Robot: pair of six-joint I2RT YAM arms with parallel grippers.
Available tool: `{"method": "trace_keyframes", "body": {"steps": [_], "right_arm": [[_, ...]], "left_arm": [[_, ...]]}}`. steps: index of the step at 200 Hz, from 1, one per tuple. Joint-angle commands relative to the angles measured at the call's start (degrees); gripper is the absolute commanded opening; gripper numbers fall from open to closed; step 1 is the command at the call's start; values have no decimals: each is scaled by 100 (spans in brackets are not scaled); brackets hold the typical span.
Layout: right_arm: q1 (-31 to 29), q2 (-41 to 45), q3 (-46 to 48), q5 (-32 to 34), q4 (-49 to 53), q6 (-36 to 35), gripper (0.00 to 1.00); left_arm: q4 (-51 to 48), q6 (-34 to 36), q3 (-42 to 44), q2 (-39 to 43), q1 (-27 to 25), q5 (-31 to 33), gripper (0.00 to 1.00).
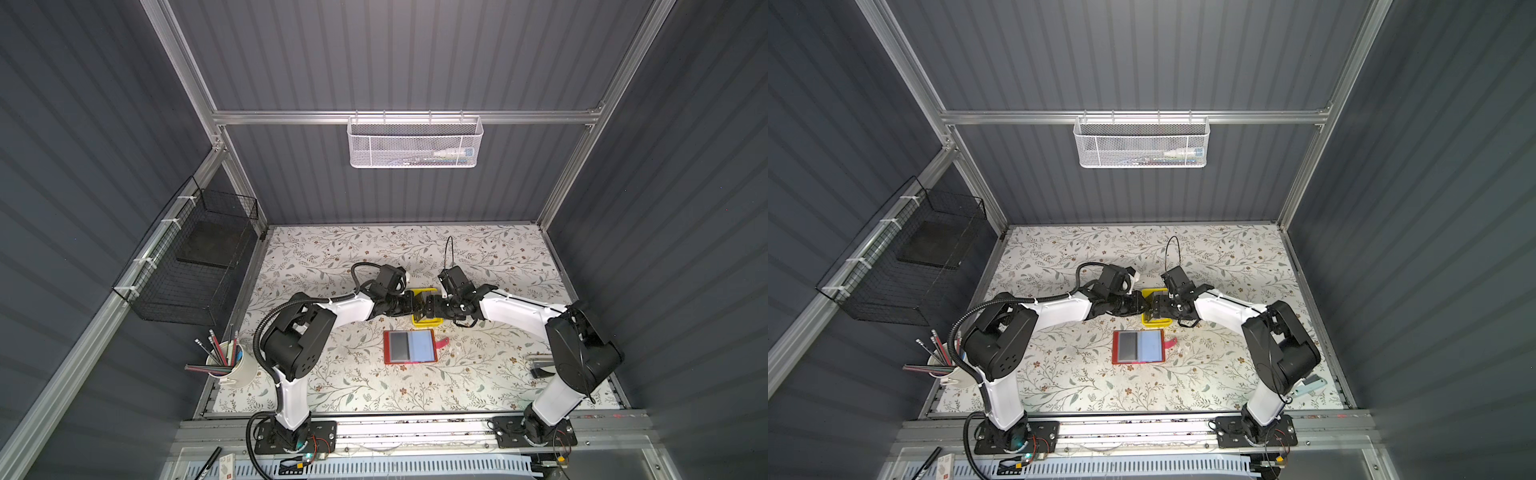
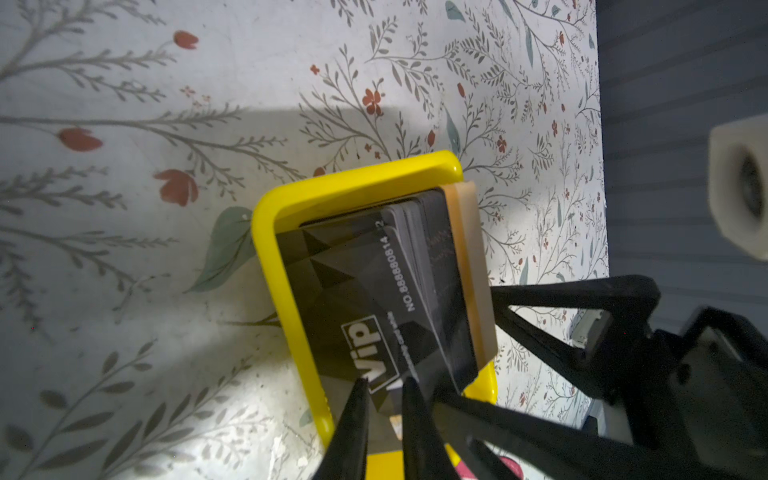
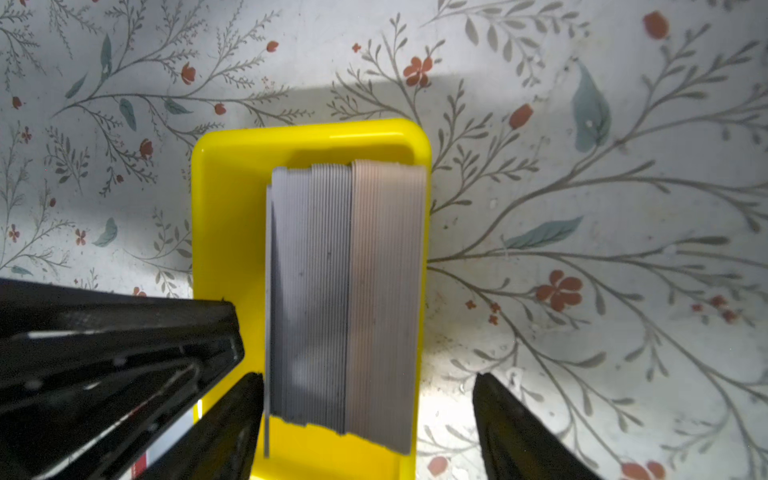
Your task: Put the credit cards into the card holder
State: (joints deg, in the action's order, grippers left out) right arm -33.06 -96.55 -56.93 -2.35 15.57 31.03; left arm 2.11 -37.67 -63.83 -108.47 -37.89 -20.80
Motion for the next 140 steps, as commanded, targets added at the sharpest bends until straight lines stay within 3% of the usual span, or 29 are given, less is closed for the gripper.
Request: {"method": "trace_keyframes", "body": {"steps": [1, 76, 140], "right_arm": [[-11, 85, 95, 51, 276, -35, 81], [34, -343, -330, 137, 315, -9, 87], [237, -494, -539, 234, 351, -36, 87]], "left_arm": [[-202, 77, 19, 207, -6, -26, 18], [14, 173, 277, 470, -7, -135, 18], [14, 214, 368, 538, -4, -100, 18]]}}
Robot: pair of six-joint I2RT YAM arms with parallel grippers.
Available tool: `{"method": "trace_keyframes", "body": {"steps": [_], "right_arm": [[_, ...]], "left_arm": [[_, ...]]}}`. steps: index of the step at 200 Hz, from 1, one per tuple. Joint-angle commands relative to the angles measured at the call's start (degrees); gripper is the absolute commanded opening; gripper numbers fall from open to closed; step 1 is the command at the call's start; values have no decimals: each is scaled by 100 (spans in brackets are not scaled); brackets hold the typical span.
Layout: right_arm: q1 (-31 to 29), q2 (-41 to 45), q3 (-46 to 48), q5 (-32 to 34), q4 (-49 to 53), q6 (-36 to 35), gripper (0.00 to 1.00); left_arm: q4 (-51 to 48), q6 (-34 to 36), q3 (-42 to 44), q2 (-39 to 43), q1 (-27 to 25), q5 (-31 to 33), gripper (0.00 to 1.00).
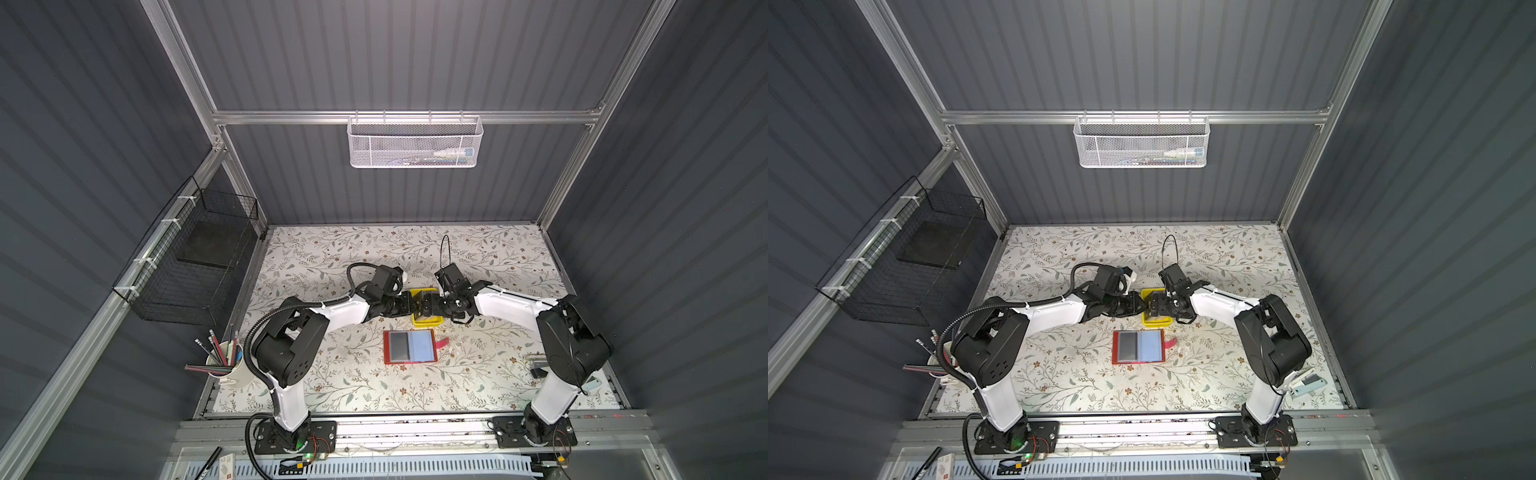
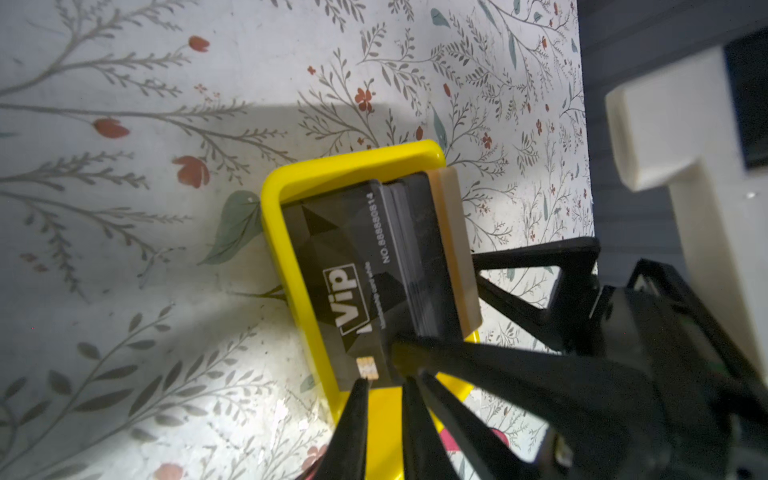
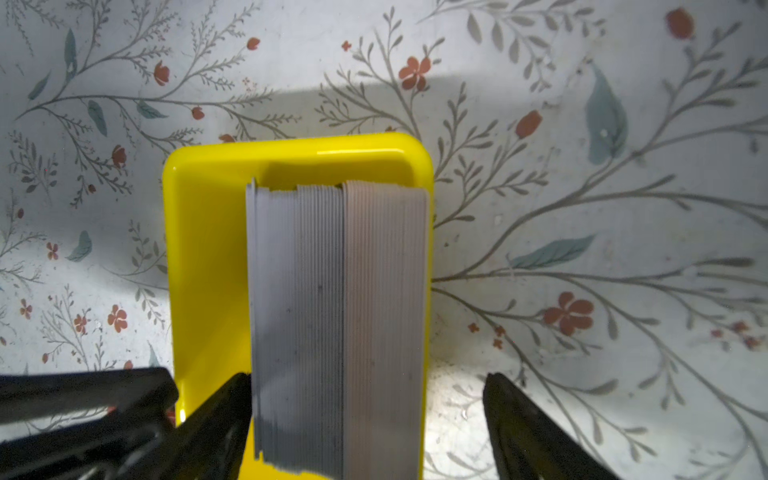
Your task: Put the credit cards into the card holder
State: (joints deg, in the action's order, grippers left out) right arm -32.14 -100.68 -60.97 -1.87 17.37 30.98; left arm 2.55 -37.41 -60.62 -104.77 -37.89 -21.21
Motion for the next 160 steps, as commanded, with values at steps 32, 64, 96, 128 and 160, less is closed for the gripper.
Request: {"method": "trace_keyframes", "body": {"steps": [32, 64, 96, 128, 160], "right_arm": [[97, 71, -44, -141, 135, -252, 87], [52, 248, 167, -283, 166, -287, 87], [42, 229, 152, -289, 236, -309, 87], [59, 47, 30, -3, 287, -269, 88], [134, -149, -140, 46, 294, -263, 87]], "left_arm": [[-42, 231, 23, 176, 5, -42, 18], [-83, 284, -18, 154, -1, 11, 17], [-80, 287, -34, 117, -7, 12, 17], [-43, 252, -67, 70, -8, -49, 17], [-49, 250, -163, 19, -8, -75, 17]]}}
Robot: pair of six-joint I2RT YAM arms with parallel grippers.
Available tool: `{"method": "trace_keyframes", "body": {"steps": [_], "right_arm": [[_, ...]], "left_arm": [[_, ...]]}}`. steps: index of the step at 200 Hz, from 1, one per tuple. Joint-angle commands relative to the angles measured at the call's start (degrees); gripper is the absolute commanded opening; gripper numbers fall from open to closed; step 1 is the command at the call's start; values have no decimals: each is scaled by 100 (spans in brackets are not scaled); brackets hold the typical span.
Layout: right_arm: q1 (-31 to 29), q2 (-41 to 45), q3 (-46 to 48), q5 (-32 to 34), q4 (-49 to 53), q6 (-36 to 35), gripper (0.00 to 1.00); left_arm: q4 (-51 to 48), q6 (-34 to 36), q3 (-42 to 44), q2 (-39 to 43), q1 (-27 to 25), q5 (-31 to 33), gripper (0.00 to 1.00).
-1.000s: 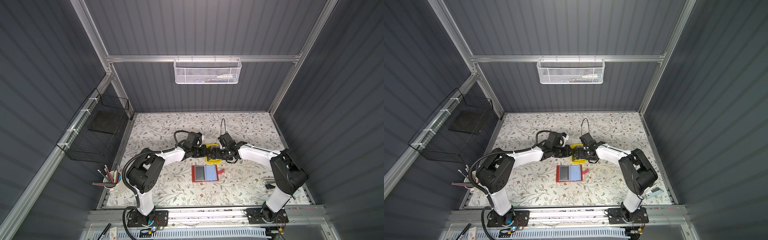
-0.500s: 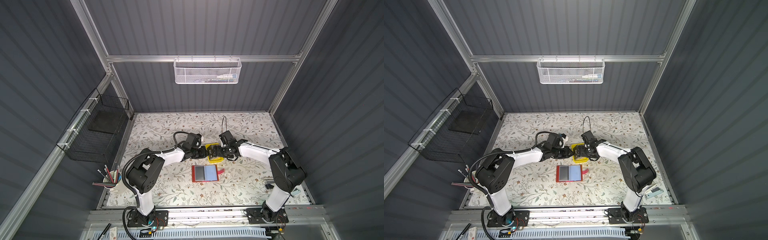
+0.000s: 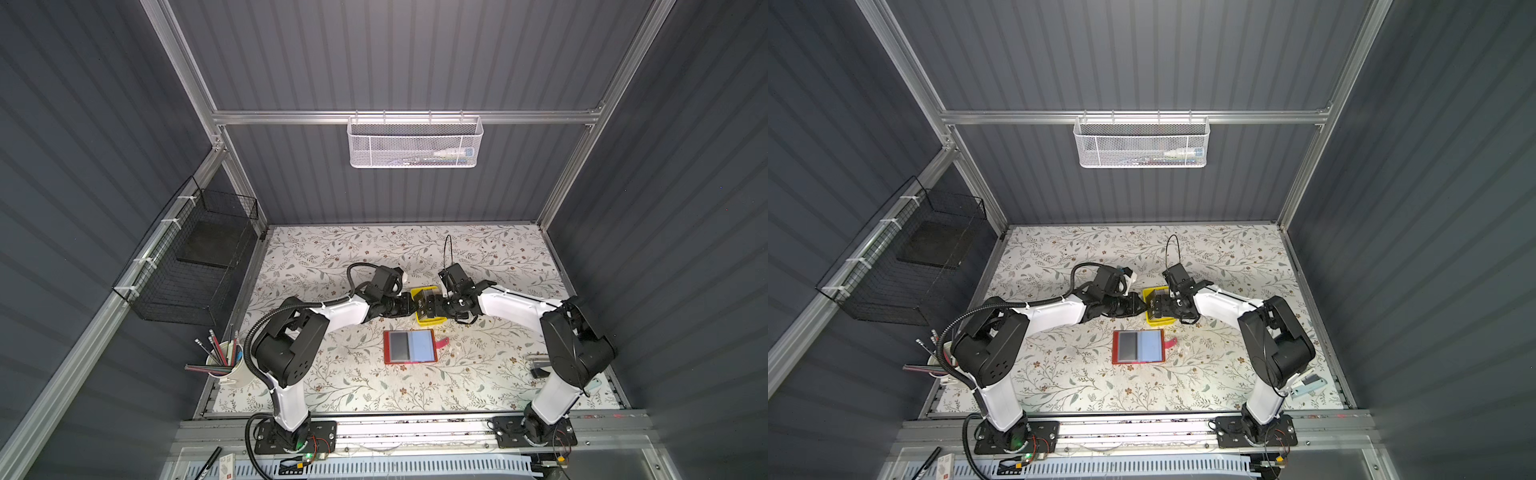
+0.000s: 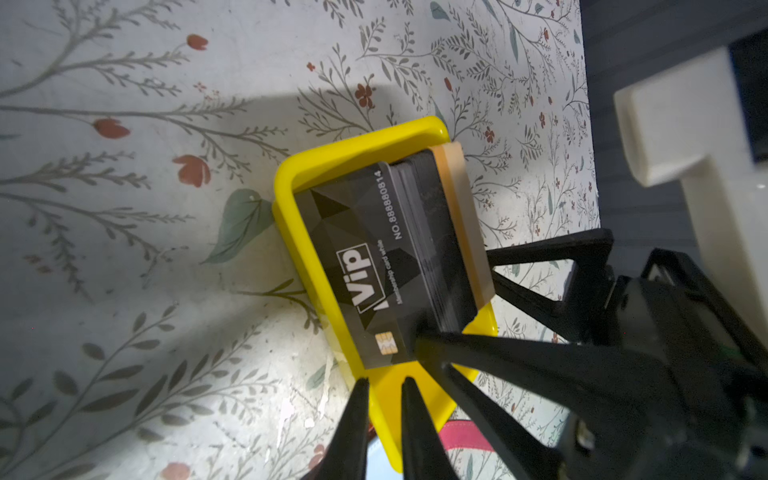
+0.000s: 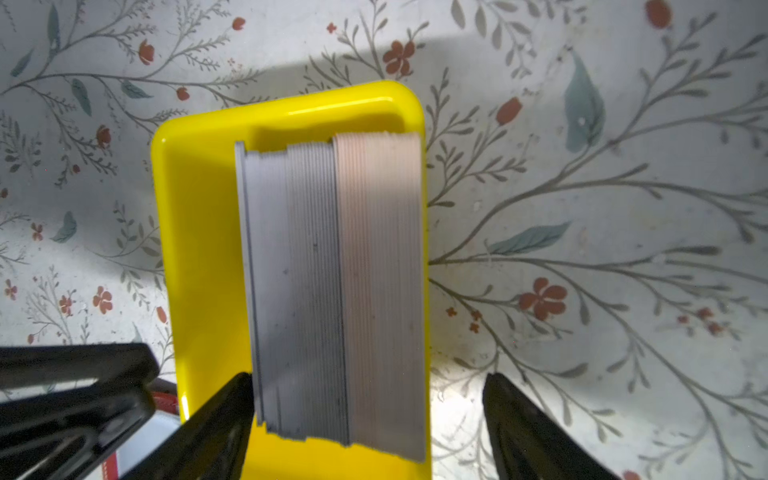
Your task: Put the credit cards into the card holder
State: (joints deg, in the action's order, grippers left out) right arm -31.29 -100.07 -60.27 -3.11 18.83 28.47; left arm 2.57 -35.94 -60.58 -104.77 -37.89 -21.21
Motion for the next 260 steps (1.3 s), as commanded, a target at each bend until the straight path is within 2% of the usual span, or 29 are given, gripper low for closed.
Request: {"method": "trace_keyframes", "body": {"steps": [1, 75, 177, 260], "right_arm": [[55, -217, -216, 171, 143, -14, 87], [119, -363, -373, 25, 109, -94, 87], [119, 240, 263, -259, -87, -98, 88], [321, 27, 93, -512, -311, -21, 87]], "left_arm": [[-53, 105, -166, 14, -8, -76, 17], [-158, 153, -496, -266, -8, -101, 16], [-237, 213, -759, -588, -17, -231, 16], [-409, 289, -888, -748, -105, -207, 17]]}}
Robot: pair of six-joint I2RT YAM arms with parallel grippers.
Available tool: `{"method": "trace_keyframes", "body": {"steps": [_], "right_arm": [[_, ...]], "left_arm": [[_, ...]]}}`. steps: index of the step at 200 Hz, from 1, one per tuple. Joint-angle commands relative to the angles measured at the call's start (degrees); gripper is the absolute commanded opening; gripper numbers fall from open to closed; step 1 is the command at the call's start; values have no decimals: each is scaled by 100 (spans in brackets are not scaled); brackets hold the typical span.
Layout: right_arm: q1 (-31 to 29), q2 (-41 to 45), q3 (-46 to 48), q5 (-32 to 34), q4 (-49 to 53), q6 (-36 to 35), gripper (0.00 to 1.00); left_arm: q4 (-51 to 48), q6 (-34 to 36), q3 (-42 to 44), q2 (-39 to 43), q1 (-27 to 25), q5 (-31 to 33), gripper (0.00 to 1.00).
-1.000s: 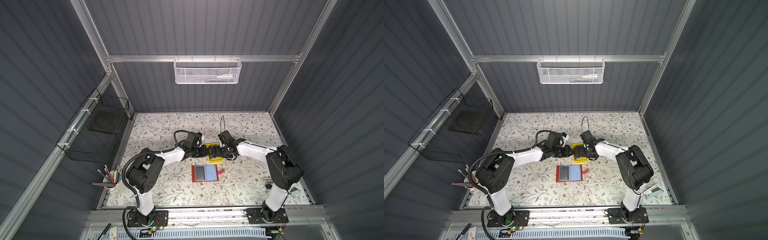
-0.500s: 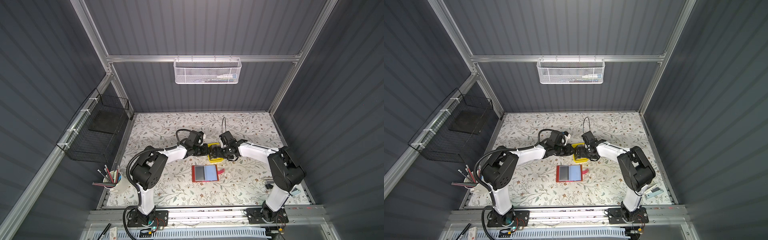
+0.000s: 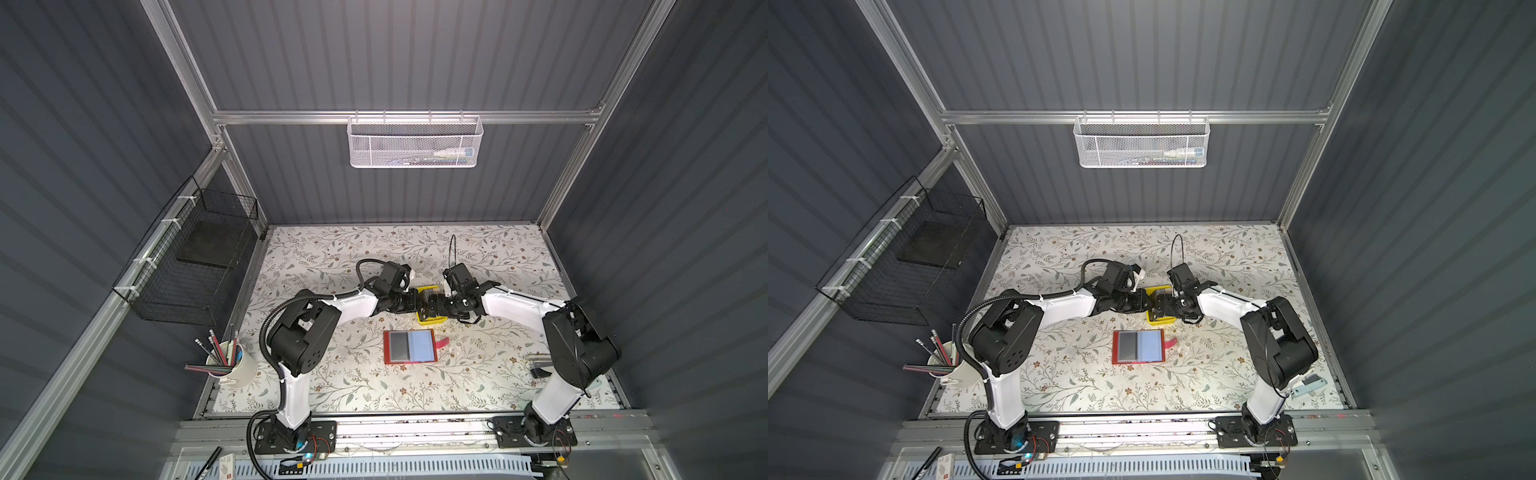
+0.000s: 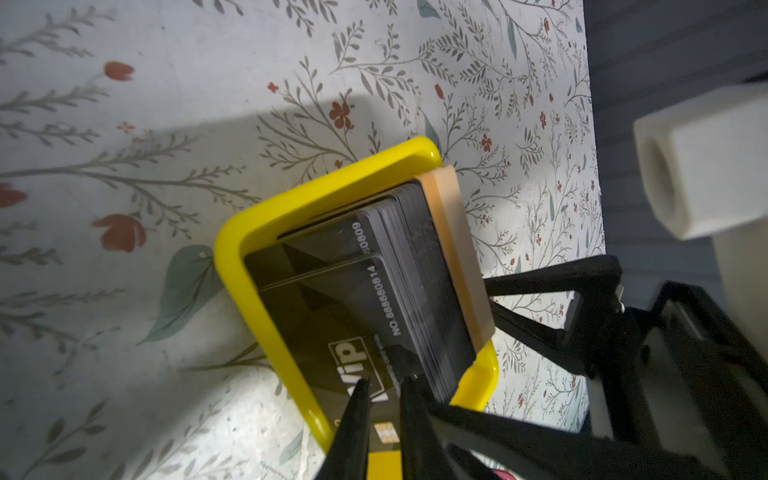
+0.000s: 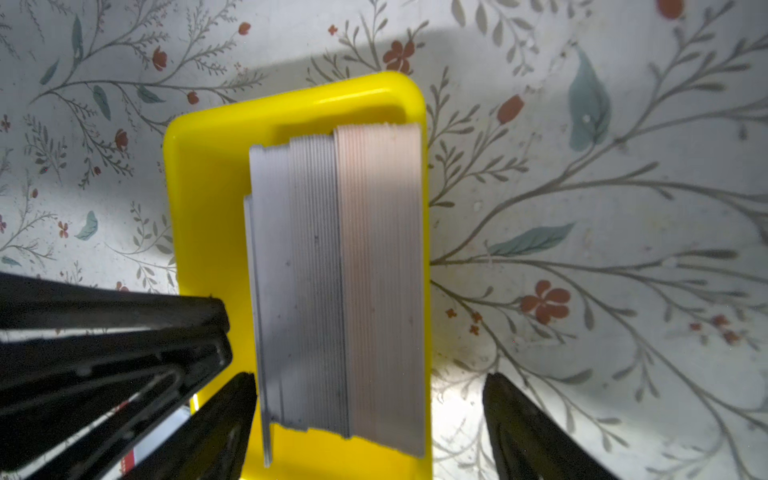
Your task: Put the credit cards into the card holder
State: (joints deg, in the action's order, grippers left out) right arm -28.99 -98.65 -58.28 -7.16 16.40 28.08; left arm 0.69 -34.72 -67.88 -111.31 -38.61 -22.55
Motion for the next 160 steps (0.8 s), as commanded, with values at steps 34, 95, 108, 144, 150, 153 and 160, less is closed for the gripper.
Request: {"method": "trace_keyframes", "body": {"steps": [34, 95, 108, 144, 150, 153, 160], "right_arm": [[123, -233, -236, -25, 19, -6, 87], [131, 30, -35, -125, 168, -92, 88], [122, 86, 13, -185, 197, -101, 87], [122, 244, 168, -131, 189, -74, 87], [131, 221, 160, -114, 189, -74, 87], [134, 203, 147, -102, 189, -74, 87], [131, 162, 121, -77, 191, -74, 88]], "left_arm": [[-289, 185, -162, -145, -33, -36, 16], [-297, 185, -159, -152, -32, 8, 16], [-297, 159, -180, -164, -33, 21, 16], [-289, 136, -173, -158, -33, 43, 15], [-302, 136, -173, -162, -33, 40, 15], [-302, 136, -173, -164, -33, 41, 15], [-306, 140, -173, -174, -33, 42, 15]]}}
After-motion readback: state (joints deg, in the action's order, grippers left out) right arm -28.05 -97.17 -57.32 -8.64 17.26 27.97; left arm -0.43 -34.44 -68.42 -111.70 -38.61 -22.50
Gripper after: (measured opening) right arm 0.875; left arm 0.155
